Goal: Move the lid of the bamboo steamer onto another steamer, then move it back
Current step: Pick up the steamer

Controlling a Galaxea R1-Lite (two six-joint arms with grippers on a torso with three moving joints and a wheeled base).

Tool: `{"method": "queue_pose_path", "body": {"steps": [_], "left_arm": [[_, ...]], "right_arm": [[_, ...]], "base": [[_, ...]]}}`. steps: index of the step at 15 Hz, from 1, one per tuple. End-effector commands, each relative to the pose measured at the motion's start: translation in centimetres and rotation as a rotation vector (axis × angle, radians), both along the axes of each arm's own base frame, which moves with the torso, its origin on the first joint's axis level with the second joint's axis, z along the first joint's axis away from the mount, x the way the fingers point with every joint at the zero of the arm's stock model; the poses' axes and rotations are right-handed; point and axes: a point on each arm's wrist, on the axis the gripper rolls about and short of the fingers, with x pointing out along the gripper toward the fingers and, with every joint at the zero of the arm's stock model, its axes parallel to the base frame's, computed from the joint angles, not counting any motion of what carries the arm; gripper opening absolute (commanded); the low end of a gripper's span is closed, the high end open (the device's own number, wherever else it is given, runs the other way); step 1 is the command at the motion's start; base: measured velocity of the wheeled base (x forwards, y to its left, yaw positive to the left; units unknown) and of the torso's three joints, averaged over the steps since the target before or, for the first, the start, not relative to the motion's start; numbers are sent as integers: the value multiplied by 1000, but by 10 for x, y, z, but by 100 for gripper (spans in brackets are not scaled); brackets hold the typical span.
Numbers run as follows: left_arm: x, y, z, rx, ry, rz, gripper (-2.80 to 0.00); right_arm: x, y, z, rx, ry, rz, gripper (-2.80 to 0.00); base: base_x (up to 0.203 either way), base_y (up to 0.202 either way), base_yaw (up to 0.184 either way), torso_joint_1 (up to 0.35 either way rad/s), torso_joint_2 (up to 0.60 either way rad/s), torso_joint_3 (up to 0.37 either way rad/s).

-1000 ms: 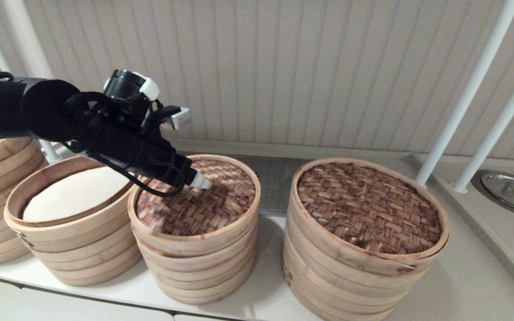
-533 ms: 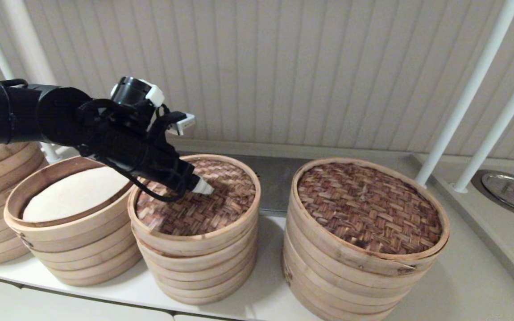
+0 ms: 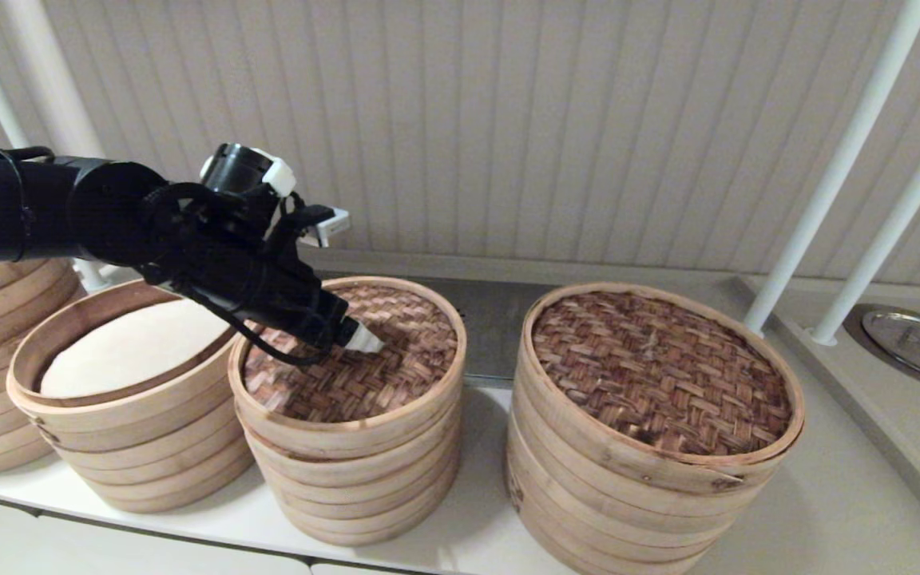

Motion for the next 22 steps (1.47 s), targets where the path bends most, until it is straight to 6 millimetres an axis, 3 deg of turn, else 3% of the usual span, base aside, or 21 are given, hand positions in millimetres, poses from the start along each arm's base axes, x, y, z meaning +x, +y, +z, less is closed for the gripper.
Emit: {"method": "queue_pose_path", "body": {"steps": [1, 10, 22], "left_arm": [[-1, 0, 1, 0, 0, -3, -280], [-8, 3, -1, 2, 14, -3, -280], [-15, 6, 21, -42, -67, 7, -280]], "right_arm": [[0, 0, 0, 0, 0, 0, -280], [0, 0, 0, 0, 0, 0, -280], [0, 0, 0, 0, 0, 0, -280]], "base": [[0, 0, 0, 0, 0, 0], [0, 0, 0, 0, 0, 0], [0, 0, 0, 0, 0, 0]]}}
